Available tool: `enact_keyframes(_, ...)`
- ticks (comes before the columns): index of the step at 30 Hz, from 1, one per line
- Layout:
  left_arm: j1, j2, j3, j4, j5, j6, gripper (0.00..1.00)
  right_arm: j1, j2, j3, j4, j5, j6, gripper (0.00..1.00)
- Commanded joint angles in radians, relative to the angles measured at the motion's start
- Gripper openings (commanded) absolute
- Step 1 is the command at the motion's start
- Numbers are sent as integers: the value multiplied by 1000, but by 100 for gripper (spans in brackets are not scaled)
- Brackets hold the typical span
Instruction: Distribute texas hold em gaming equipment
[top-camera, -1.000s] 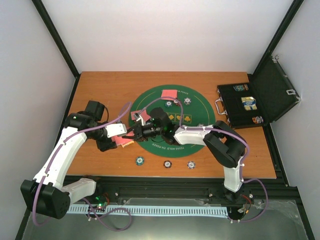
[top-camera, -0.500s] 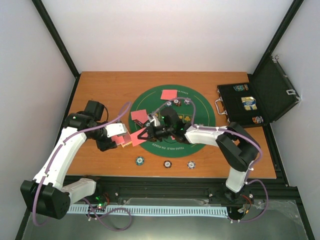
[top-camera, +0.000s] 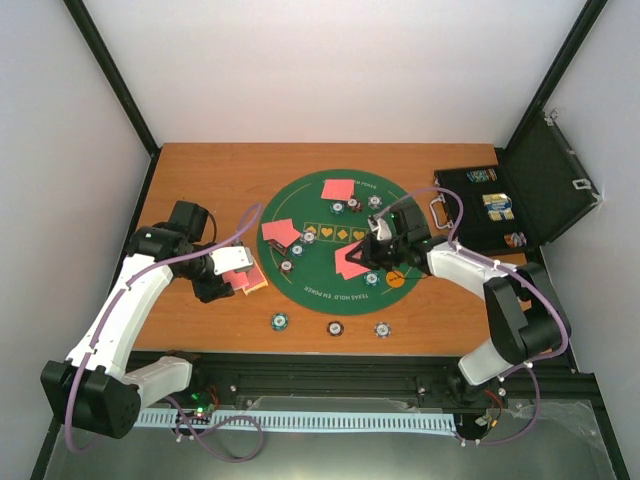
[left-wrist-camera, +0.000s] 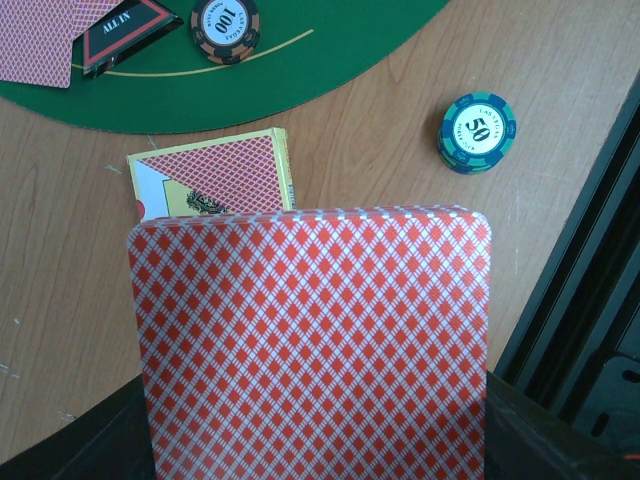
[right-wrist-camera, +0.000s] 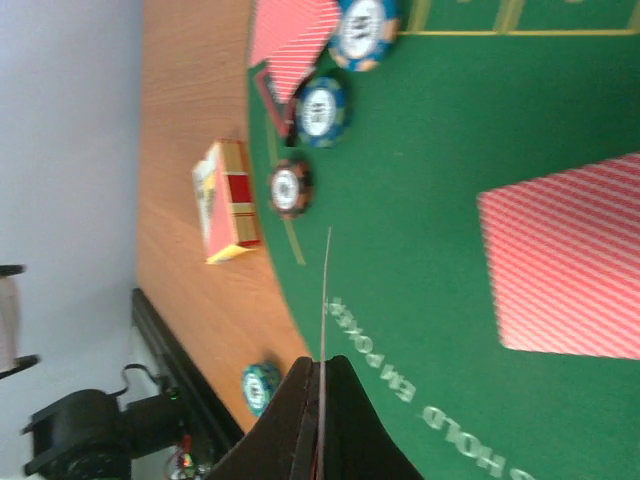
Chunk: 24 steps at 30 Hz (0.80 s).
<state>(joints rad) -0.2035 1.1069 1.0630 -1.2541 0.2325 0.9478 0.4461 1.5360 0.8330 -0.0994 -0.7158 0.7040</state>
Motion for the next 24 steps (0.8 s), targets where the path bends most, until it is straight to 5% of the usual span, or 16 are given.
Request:
enact_keyframes(1, 1, -12, 32, 8, 21, 22, 1, -43, 44, 30, -165, 34, -149, 4)
enact_keyframes(11, 1, -13, 34, 5, 10, 25, 1, -56, 231, 199, -300, 100, -256, 7)
enact_keyframes(18, 1, -15, 35, 3, 8, 31, 1, -66, 276, 273, -420, 194, -322, 45)
enact_keyframes(24, 1, -17, 32, 3, 12, 33, 1, -72, 228, 341, -500, 309, -327, 49)
